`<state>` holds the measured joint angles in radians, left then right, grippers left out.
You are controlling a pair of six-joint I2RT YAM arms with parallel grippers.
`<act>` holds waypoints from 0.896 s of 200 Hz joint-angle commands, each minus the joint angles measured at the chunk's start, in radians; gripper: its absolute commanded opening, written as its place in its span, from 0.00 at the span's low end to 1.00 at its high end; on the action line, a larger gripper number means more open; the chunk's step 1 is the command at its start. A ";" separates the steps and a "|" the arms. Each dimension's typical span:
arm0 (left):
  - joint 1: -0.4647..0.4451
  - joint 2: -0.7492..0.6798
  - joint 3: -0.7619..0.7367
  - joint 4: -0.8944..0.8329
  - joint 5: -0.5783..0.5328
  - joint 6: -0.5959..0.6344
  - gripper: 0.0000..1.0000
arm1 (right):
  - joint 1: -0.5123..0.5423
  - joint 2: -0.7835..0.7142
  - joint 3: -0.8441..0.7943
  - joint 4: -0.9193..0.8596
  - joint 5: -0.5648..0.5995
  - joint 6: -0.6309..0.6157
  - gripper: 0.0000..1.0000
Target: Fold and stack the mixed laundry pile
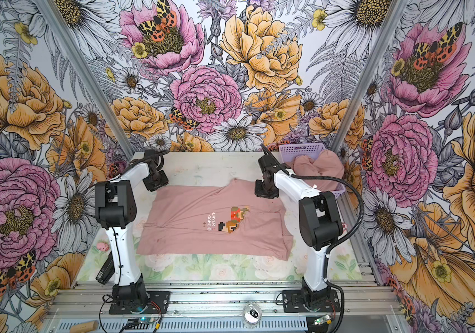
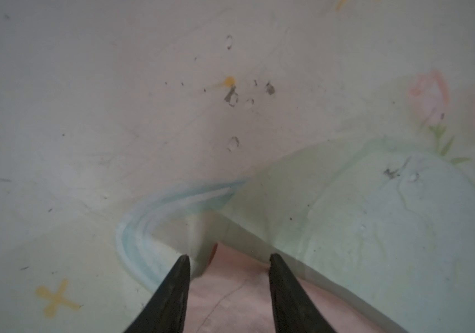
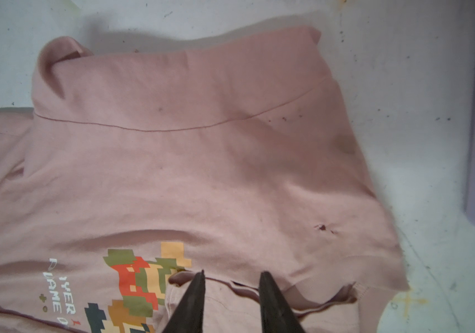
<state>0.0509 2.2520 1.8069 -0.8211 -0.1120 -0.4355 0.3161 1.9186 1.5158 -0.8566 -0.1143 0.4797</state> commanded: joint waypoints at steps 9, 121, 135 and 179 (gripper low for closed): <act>0.013 0.016 0.063 0.005 -0.004 0.020 0.45 | 0.009 -0.044 -0.018 -0.009 -0.012 0.011 0.34; 0.013 0.032 -0.017 0.002 0.025 0.014 0.26 | 0.011 -0.031 -0.011 -0.007 -0.013 0.017 0.34; 0.010 0.039 -0.017 0.002 0.027 0.017 0.19 | 0.012 -0.028 -0.011 -0.007 -0.013 0.019 0.35; 0.004 0.017 -0.037 0.002 0.054 0.014 0.00 | 0.005 0.022 0.046 -0.006 0.013 0.011 0.34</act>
<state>0.0555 2.2692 1.8000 -0.8227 -0.0917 -0.4183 0.3214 1.9171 1.5082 -0.8639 -0.1246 0.4808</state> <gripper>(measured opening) 0.053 0.344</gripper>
